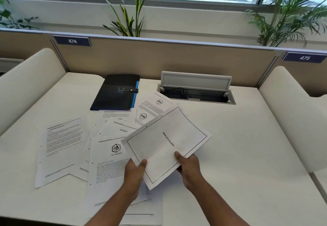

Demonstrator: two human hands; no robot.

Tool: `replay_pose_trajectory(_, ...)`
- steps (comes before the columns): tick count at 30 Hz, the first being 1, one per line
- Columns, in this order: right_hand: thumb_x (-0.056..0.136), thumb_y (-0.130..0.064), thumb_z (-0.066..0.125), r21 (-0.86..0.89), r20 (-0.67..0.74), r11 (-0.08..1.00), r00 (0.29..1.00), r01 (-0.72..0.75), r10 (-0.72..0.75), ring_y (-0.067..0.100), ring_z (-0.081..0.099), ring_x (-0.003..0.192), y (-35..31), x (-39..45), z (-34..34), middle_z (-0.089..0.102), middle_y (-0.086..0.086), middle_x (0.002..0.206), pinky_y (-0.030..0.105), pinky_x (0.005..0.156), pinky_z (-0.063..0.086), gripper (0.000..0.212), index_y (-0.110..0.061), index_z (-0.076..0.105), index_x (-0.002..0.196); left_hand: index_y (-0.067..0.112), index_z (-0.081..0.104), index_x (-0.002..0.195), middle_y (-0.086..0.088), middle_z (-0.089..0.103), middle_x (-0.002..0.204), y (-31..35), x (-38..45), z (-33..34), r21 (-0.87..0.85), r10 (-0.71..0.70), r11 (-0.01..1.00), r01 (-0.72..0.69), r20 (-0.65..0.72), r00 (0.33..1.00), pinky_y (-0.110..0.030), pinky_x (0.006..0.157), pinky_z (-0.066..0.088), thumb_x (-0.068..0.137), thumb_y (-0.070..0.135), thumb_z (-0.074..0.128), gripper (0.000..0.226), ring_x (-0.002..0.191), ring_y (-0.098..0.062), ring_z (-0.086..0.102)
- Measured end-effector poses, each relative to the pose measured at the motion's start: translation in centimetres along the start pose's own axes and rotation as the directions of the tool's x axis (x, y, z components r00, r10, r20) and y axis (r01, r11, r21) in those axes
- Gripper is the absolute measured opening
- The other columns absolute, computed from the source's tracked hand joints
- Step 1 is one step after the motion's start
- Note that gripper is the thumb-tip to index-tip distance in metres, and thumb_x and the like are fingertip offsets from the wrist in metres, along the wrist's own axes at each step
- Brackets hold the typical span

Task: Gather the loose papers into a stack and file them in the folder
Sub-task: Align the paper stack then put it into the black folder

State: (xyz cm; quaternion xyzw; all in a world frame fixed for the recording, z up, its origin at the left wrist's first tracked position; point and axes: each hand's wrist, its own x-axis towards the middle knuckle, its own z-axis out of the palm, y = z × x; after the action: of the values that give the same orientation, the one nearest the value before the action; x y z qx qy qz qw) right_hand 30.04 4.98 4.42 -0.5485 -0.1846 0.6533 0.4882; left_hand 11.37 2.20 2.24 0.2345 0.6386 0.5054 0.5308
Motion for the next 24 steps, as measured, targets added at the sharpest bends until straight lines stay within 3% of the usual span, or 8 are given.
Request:
replay_pose_trajectory(3, 0.094, 0.004, 0.069, -0.064, -0.065, 0.998, 0.998, 0.006, -0.010, 0.028, 0.074, 0.097, -0.5, 0.5, 0.1, 0.079, 0.009, 0.106, 0.044, 0.083, 0.062, 0.026, -0.011, 0.069, 0.115, 0.024, 0.058, 0.118, -0.005, 0.071, 0.115, 0.6, -0.5, -1.0, -0.047, -0.007, 0.999, 0.008, 0.026, 1.000, -0.042, 0.084, 0.058, 0.093, 0.008, 0.065, 0.031, 0.103, -0.022, 0.069)
replay_pose_trajectory(7, 0.093, 0.000, 0.072, -0.225, 0.005, 0.974, 1.000, -0.002, 0.003, 0.030, 0.076, 0.100, -1.2, 0.9, -0.3, 0.081, 0.008, 0.104, 0.051, 0.088, 0.063, 0.026, -0.010, 0.069, 0.117, 0.017, 0.047, 0.131, -0.002, 0.065, 0.121, 4.5, 0.7, -4.1, 0.000, 0.069, 0.998, -0.070, -0.190, 0.979, -0.037, 0.095, 0.050, 0.081, 0.028, 0.079, 0.060, 0.109, -0.020, 0.063)
replay_pose_trajectory(10, 0.091, -0.002, 0.075, -0.374, 0.063, 0.927, 0.998, 0.015, 0.010, 0.035, 0.075, 0.105, -1.6, 0.9, 0.4, 0.081, 0.012, 0.106, 0.059, 0.096, 0.058, 0.025, -0.010, 0.071, 0.115, 0.016, 0.055, 0.128, 0.000, 0.067, 0.113, 7.8, 2.4, -6.5, 0.234, 0.029, 0.972, -0.027, -0.007, 1.000, -0.029, 0.079, 0.047, 0.075, 0.041, 0.080, 0.064, 0.099, -0.020, 0.063)
replay_pose_trajectory(12, 0.091, -0.002, 0.074, -0.410, 0.134, 0.911, 0.991, 0.044, 0.012, 0.028, 0.077, 0.100, -1.5, 1.1, 1.3, 0.081, 0.009, 0.105, 0.047, 0.087, 0.064, 0.027, -0.010, 0.072, 0.117, 0.015, 0.059, 0.127, 0.002, 0.066, 0.109, 9.3, 3.2, -7.2, 0.441, -0.108, 0.897, 0.017, 0.183, 0.977, -0.029, 0.072, 0.045, 0.078, 0.047, 0.077, 0.061, 0.105, -0.029, 0.062)
replay_pose_trajectory(15, 0.093, -0.003, 0.072, -0.421, 0.195, 0.903, 0.981, 0.089, -0.006, 0.018, 0.079, 0.091, -0.7, 0.9, 3.4, 0.082, 0.003, 0.103, 0.025, 0.067, 0.059, 0.023, -0.012, 0.074, 0.115, 0.013, 0.064, 0.119, 0.001, 0.072, 0.113, 9.3, 4.7, -8.1, 0.498, -0.144, 0.866, -0.032, 0.311, 0.939, -0.039, 0.086, 0.056, 0.088, 0.032, 0.072, 0.037, 0.107, -0.023, 0.067)
replay_pose_trajectory(17, 0.096, -0.011, 0.071, -0.472, 0.144, 0.875, 0.989, 0.105, -0.041, 0.021, 0.076, 0.091, 0.1, 0.9, 4.5, 0.081, 0.002, 0.102, 0.028, 0.067, 0.058, 0.016, -0.015, 0.074, 0.111, 0.014, 0.064, 0.121, -0.003, 0.071, 0.117, 8.5, 5.4, -8.9, 0.478, -0.106, 0.877, -0.047, 0.288, 0.952, -0.046, 0.097, 0.052, 0.093, 0.020, 0.066, 0.028, 0.104, -0.023, 0.068)
replay_pose_trajectory(20, 0.096, -0.032, 0.071, -0.680, -0.046, 0.726, 0.981, 0.106, -0.186, 0.020, 0.072, 0.099, 2.0, 1.1, 5.0, 0.073, -0.001, 0.110, 0.044, 0.090, 0.061, 0.030, -0.018, 0.067, 0.122, 0.012, 0.056, 0.133, -0.005, 0.063, 0.128, 7.5, 6.5, -11.5, 0.545, -0.064, 0.834, -0.079, 0.238, 0.969, -0.047, 0.104, 0.047, 0.096, 0.019, 0.061, 0.039, 0.114, -0.026, 0.061)
replay_pose_trajectory(24, 0.081, -0.068, 0.071, -0.938, -0.242, 0.332, 0.879, -0.103, -0.411, 0.031, 0.043, 0.138, 5.4, 0.2, 3.5, 0.045, 0.007, 0.149, 0.047, 0.107, 0.043, 0.091, -0.016, 0.042, 0.149, 0.012, 0.048, 0.142, -0.007, 0.054, 0.140, 6.3, 7.3, -14.7, 0.634, -0.059, 0.770, -0.074, 0.186, 0.981, -0.046, 0.109, 0.041, 0.098, 0.022, 0.058, 0.046, 0.126, -0.028, 0.052)
